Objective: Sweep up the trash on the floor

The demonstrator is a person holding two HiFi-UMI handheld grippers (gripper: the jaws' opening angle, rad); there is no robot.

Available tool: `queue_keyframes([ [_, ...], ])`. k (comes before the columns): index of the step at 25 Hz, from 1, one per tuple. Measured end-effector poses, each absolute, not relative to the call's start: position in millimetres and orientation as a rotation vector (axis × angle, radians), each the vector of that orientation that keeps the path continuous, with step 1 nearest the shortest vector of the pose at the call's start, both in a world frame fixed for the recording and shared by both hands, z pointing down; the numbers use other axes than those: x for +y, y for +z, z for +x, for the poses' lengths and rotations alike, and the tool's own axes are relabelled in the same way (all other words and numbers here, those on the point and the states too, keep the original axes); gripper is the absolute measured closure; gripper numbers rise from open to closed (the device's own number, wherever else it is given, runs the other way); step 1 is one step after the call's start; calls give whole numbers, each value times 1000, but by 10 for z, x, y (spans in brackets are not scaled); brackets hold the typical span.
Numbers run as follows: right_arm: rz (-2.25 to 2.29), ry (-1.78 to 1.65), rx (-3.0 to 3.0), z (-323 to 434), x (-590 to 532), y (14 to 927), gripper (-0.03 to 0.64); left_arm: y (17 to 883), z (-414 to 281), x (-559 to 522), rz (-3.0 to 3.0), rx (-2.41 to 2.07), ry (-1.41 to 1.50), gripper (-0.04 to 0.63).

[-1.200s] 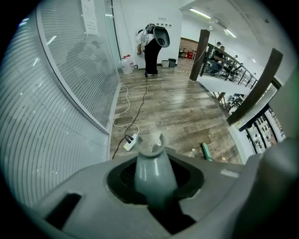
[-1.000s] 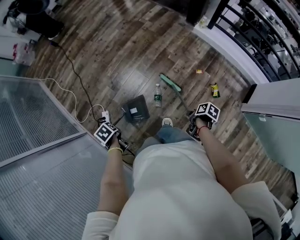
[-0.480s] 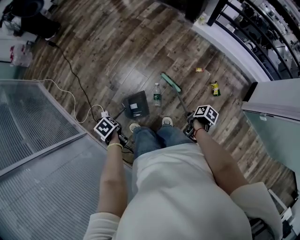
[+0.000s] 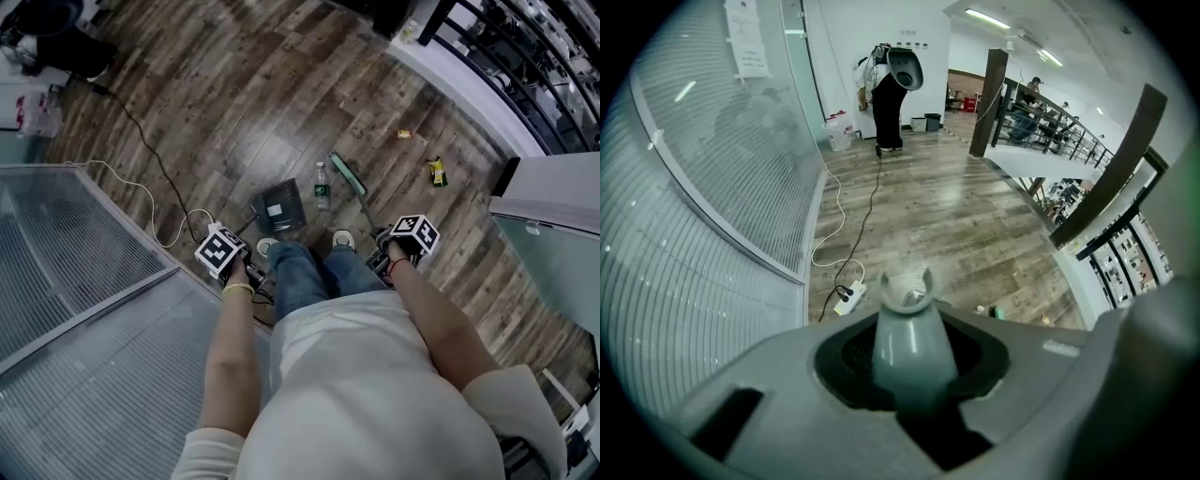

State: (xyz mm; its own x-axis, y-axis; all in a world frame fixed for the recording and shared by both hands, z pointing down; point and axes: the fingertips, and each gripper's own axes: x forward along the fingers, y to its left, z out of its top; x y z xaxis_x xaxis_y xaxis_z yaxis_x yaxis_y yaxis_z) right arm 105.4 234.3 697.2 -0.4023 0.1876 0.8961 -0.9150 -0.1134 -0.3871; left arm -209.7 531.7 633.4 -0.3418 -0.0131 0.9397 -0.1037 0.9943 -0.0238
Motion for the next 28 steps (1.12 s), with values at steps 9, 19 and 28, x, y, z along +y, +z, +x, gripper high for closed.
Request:
queue_keyframes([
  [9, 899, 1720, -1235, 896, 2693, 7025, 520, 6460, -2260, 5436, 85, -1901, 88, 508],
  [19, 939, 1762, -1192, 784, 2927, 7001, 520, 6491, -2327, 5467, 87, -1890, 85, 508],
  [28, 899, 1773, -1154, 717, 3101, 6956, 520, 6479, -2340, 5420, 86, -1899, 104, 508],
])
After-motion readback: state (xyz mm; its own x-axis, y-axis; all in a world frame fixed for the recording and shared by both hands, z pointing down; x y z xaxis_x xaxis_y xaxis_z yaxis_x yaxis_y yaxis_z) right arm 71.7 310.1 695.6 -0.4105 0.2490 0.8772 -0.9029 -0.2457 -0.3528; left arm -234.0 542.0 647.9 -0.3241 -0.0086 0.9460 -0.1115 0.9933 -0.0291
